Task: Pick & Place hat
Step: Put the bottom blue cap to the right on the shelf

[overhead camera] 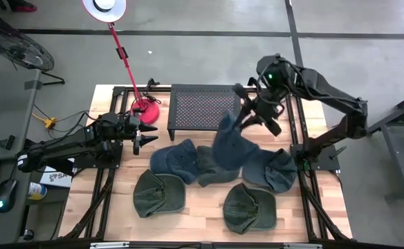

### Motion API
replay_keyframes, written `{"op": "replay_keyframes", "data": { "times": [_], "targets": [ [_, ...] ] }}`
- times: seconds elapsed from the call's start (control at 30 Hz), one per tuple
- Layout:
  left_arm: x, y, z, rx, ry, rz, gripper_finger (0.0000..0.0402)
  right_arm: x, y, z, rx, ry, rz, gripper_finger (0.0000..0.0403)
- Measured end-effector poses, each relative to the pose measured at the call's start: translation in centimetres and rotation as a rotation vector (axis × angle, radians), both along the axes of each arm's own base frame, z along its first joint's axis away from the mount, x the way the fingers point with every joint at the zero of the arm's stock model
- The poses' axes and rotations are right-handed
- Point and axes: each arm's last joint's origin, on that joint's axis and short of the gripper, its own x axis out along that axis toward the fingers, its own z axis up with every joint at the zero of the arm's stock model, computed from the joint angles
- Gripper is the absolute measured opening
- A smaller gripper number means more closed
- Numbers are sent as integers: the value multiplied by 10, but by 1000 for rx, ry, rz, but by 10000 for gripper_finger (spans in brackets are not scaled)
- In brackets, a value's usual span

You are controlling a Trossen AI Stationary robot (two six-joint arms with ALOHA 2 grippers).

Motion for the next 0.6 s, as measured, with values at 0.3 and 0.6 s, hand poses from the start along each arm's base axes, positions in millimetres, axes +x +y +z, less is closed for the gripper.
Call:
{"op": "replay_keyframes", "data": {
  "times": [0.3, 0.6],
  "targets": [
    [0, 0, 0, 0, 0, 0, 204, 22, -36, -18, -22, 56, -188, 32],
    [0, 0, 0, 0, 0, 0, 204, 25, -31, -21, -58, 118, -302, 32]
  ]
}}
